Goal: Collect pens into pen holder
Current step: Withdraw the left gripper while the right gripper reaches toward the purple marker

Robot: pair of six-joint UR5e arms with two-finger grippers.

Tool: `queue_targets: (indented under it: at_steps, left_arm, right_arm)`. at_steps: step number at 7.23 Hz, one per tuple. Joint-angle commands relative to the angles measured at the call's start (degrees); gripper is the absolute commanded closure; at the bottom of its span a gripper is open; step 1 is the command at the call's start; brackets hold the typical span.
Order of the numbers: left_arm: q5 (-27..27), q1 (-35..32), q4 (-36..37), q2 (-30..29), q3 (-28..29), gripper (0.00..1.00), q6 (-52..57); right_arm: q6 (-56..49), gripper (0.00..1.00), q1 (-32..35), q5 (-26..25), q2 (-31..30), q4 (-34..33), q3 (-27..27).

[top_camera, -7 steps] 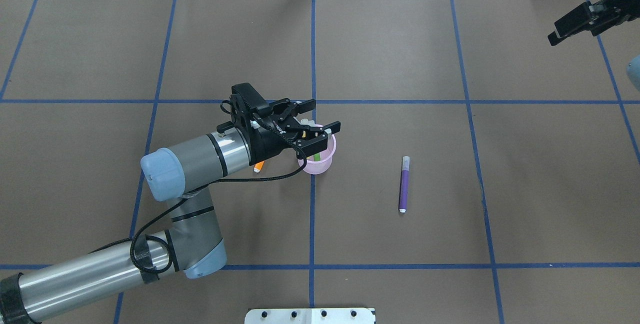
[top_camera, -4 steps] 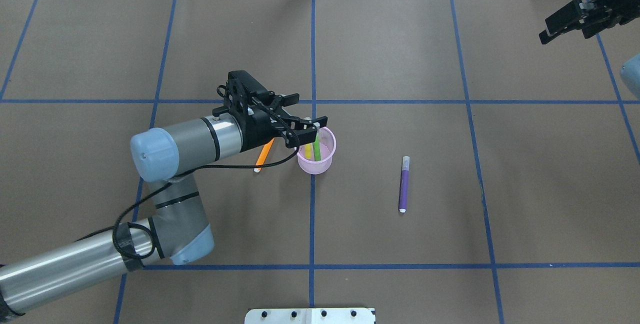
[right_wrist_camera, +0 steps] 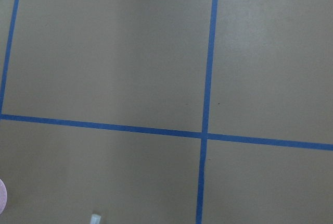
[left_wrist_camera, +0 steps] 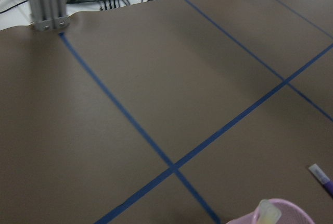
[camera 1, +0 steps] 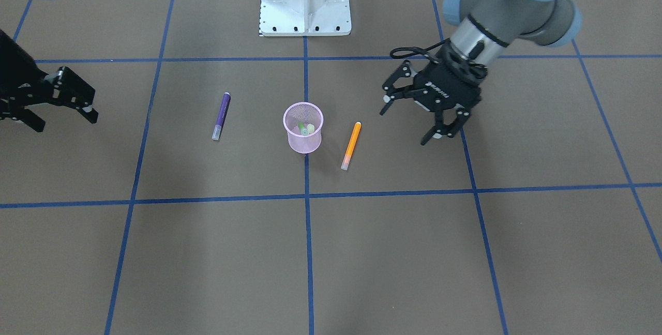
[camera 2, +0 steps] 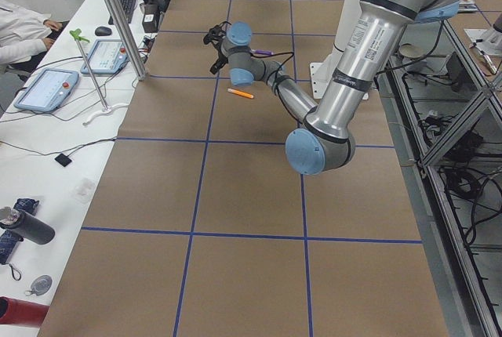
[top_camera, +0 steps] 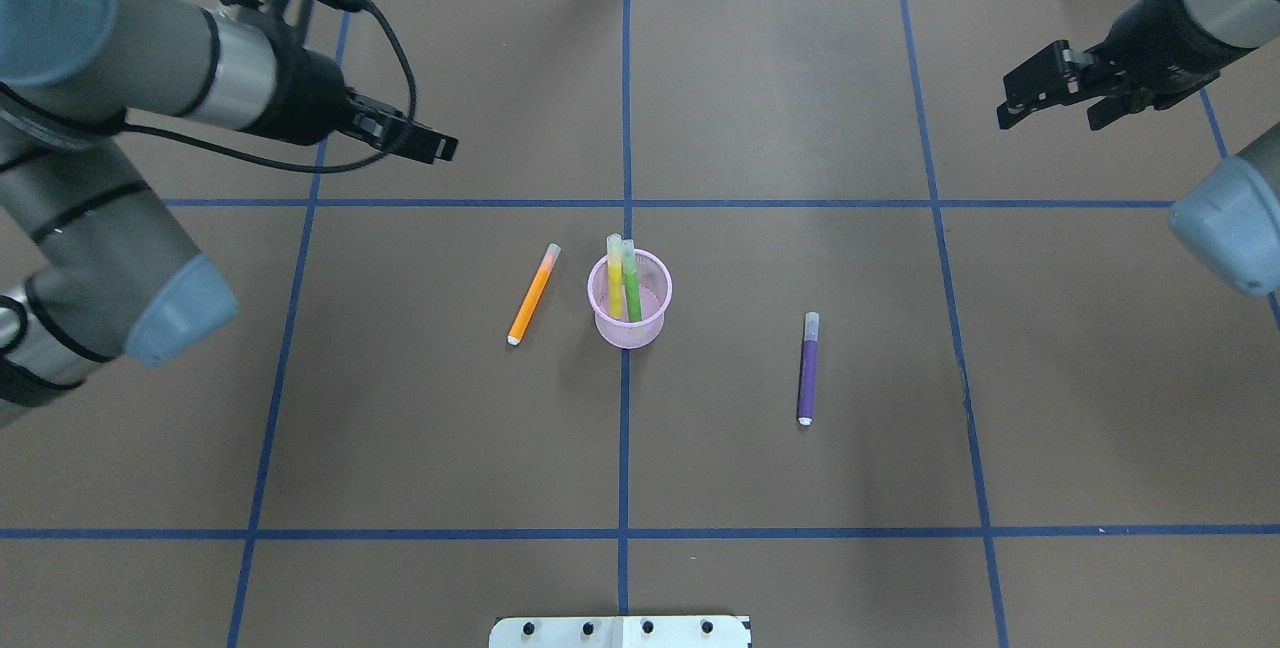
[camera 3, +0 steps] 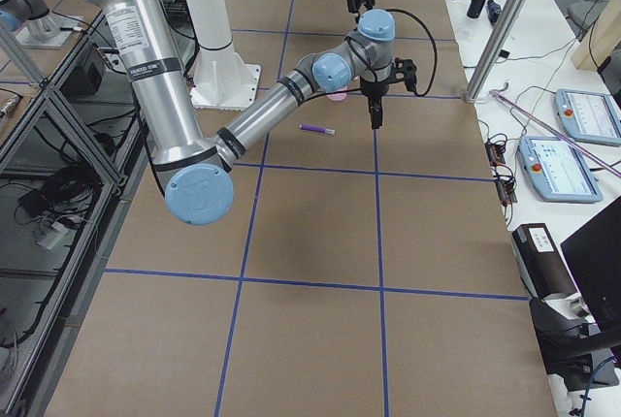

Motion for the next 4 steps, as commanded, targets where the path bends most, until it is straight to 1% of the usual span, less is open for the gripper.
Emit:
queue_targets:
  at_steps: [1, 2, 3, 4]
  left_arm:
    - [-4.7, -9.4, 12.7, 7.8, -5.7, 0.00, 8.4]
    - [-7.8, -14.4, 16.5, 8.9, -6.1, 0.00, 8.8]
    - [-8.8, -17.6, 17.8, 11.6, -6.5, 0.00, 15.7]
    - [-8.7, -18.9, 17.9, 14.8, -7.2, 0.00, 21.9]
  right_arm:
    - [17.9, 0.01, -10.2, -10.1, 0.0, 5.4, 0.6]
    - [23.5, 0.01, -15.3, -15.8, -0.1, 5.5, 0.5]
    - [28.4, 0.01, -20.1, -20.4, -0.2, 5.7, 0.2]
    - [30.8, 0.02, -24.3, -23.7, -0.1, 5.8, -0.5]
